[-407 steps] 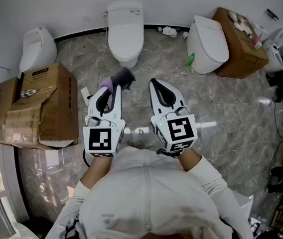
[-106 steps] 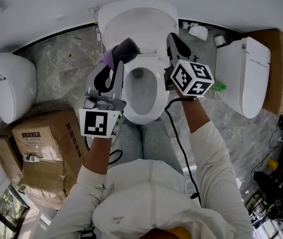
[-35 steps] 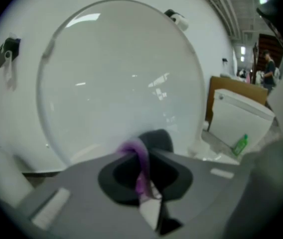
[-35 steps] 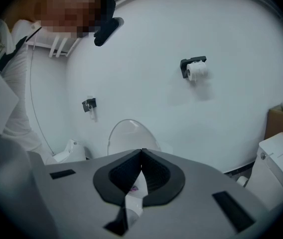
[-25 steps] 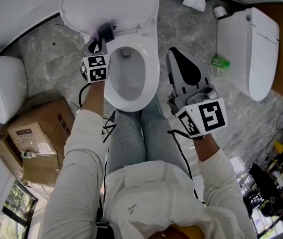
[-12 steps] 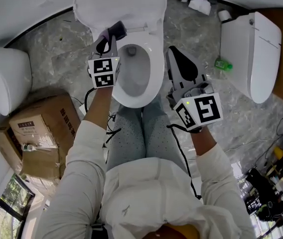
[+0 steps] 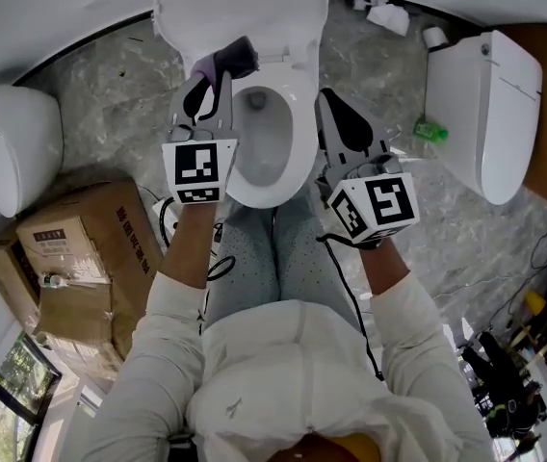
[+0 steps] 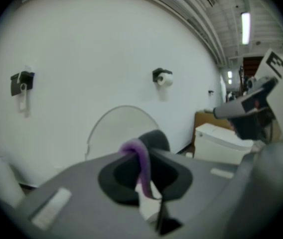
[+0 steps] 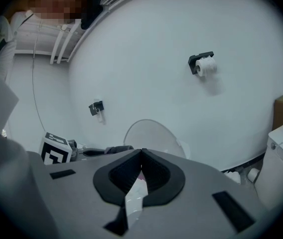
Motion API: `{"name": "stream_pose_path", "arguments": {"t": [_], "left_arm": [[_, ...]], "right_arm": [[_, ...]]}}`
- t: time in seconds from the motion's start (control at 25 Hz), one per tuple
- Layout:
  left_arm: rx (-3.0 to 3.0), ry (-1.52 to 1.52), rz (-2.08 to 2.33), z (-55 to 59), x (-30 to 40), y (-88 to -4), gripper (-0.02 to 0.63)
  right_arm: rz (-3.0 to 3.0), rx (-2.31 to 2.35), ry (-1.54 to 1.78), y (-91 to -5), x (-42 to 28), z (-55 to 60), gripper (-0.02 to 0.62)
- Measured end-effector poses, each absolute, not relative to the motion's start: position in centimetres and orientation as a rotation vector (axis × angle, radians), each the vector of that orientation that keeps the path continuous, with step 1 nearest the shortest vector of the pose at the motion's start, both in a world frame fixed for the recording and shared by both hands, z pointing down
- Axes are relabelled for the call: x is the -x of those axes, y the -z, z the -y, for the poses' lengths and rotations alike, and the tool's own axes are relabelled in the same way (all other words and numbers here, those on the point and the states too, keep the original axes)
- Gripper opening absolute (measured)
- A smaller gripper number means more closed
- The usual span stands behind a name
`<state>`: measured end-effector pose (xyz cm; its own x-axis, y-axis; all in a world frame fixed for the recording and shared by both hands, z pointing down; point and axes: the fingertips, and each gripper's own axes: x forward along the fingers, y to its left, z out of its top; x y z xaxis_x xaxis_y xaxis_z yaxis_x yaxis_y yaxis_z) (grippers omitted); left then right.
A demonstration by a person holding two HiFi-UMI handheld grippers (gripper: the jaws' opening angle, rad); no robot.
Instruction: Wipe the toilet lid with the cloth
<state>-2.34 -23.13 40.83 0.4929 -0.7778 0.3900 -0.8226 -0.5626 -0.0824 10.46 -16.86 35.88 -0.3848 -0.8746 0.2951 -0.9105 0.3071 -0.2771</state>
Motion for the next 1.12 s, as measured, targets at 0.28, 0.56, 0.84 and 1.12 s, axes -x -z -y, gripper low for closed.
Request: {"name": "stream_pose_path", "arguments": {"t": [0.28,0.56,0.84,1.12], "left_arm": [[-2.72,-0.588,1.411,22.0,0.4,-35.4,0.023],[-2.703,-0.466,1.435,22.1,-0.2,-30.8,0.023],[-2.723,-0.435,1.471,23.3,-0.9,-28.4,0.025],[-2.722,-0.501,1.521,24.1,0.1,-26.7,0.025]], "right_arm": [[2.518,-1.639,-0.619,-35.0,-10.3,18.9,0.015],[2.568,-1.392,-0.465,-33.0,-9.7,23.3,0.017],[2.51,-1.192,-0.328,-33.2,-11.6,29.1,0.049],[2.36,-0.902,-0.157,-35.8,-10.8,35.6,0.14]]}}
